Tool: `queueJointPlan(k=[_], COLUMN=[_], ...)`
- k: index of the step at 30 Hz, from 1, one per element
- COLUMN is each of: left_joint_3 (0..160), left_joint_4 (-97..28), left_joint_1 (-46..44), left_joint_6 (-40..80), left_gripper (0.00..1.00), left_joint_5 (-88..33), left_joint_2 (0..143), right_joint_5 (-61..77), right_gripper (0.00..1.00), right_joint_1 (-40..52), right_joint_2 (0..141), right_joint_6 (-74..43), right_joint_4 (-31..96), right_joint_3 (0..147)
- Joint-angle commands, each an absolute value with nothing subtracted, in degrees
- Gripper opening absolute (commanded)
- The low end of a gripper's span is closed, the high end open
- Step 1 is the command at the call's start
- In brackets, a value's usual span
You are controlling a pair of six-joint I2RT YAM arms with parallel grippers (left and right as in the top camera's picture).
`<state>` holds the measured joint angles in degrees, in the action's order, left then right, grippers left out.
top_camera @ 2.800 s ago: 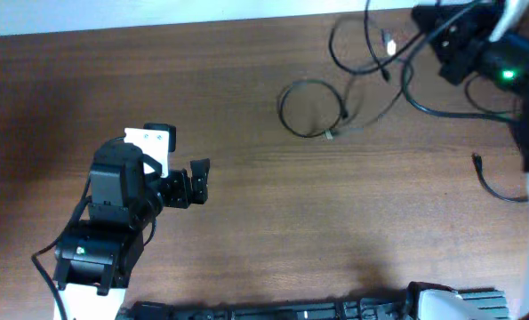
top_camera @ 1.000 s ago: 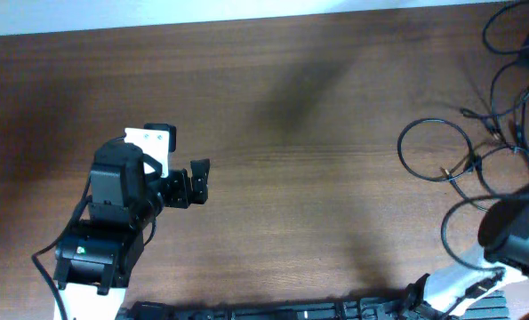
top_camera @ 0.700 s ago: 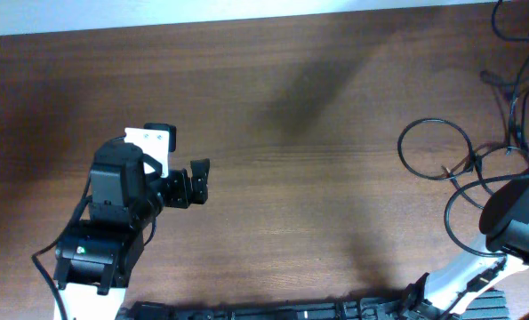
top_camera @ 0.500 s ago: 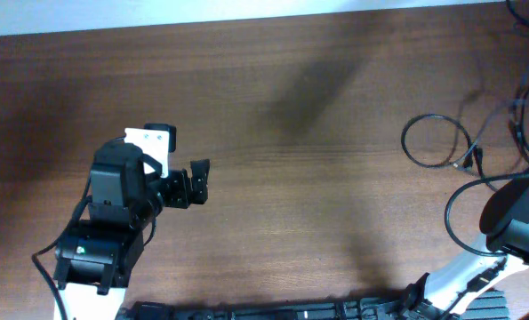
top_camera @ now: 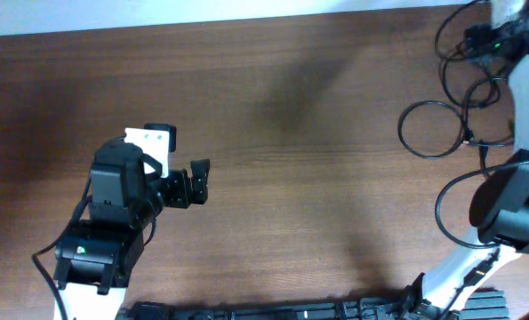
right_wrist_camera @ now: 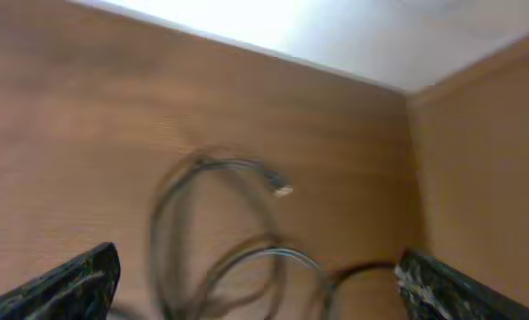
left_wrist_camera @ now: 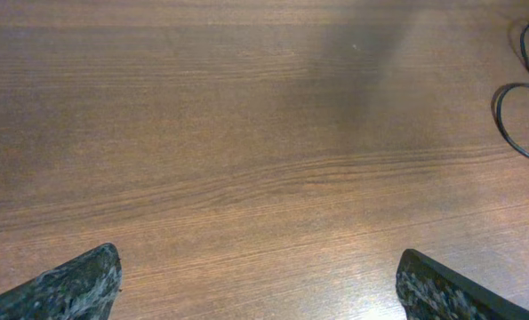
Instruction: Untangle cables
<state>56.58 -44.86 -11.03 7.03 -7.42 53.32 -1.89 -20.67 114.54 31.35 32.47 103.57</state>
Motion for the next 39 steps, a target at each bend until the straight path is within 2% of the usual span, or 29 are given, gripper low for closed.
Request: queueJointPlan(k=[1,2,3,7,8,13,16,18,19,20,21,23,27,31,34,37,39], left_joint_3=[56.73,56.73,56.73,56.73,56.73,56.73,56.73,56.73,56.73,56.73,56.73,56.73,56.73,56.73,56.73,56.73,56.73], left_joint_4=[-44.71,-44.71,-44.71,-44.71,-44.71,-44.71,-44.71,-44.69,-44.69,-44.71,-44.69,-44.69,-44.71,-44.69,-44.71,-44.69,-44.71], left_joint_1=[-10.98,-10.98,-10.98,-10.98,-10.98,-10.98,-10.98,-10.98,-10.98,-10.98,-10.98,-10.98,-10.98,-10.98,-10.98,-10.98,-10.98], left_joint_6=[6.11,6.11,6.11,6.11,6.11,6.11,6.11,6.11,6.11,6.11,6.11,6.11,6.11,6.11,6.11,6.11,6.11], left_gripper=[0.99,0.99,0.99,0.99,0.99,0.99,0.99,0.99,0.99,0.99,0.99,0.99,0.99,0.99,0.99,0.99,0.99], left_joint_5=[-7.03,-7.03,-7.03,-7.03,-7.01,-7.01,-7.03,-7.01,-7.03,-7.01,-7.03,-7.01,-7.03,-7.01,-7.03,-7.03,-7.03], left_joint_2=[53.19,53.19,53.19,53.17,53.19,53.19,53.19,53.17,53.17,53.19,53.19,53.19,53.19,53.17,53.19,53.17,53.19], right_joint_5=[-2.09,-0.45,6.98,47.33,50.48,32.77,22.44,17.34,13.15,8.23,5.23,3.77,1.32,-2.48,-12.75,-12.23,-8.16], right_gripper=[0.99,0.99,0.99,0.99,0.99,0.99,0.99,0.80,0.67,0.59,0.55,0.55,0.65,0.71,0.96,0.99,0.99], right_joint_1=[-17.58,-16.73,-16.08,-15.68,-15.64,-13.43,-12.60,-11.53,-10.81,-10.13,-9.56,-8.71,-8.64,-8.62,-9.37,-14.22,-18.61], right_joint_2=[114.80,114.80,114.80,114.80,114.80,114.80,114.80,114.80,114.80,114.80,114.80,114.80,114.80,114.80,114.80,114.80,114.80], right_joint_6=[31.07,31.03,31.07,31.09,31.09,30.83,21.50,21.43,18.31,14.74,13.82,13.82,13.82,16.27,16.21,14.57,14.04], right_joint_4=[39.92,44.05,49.43,63.86,65.98,70.54,64.45,61.17,58.83,56.86,55.46,51.94,44.47,45.12,40.97,33.08,32.27], right_joint_3=[103.79,103.79,103.79,103.79,103.79,98.39,91.31,87.05,84.90,82.94,80.99,77.38,70.74,70.96,70.98,70.98,70.98])
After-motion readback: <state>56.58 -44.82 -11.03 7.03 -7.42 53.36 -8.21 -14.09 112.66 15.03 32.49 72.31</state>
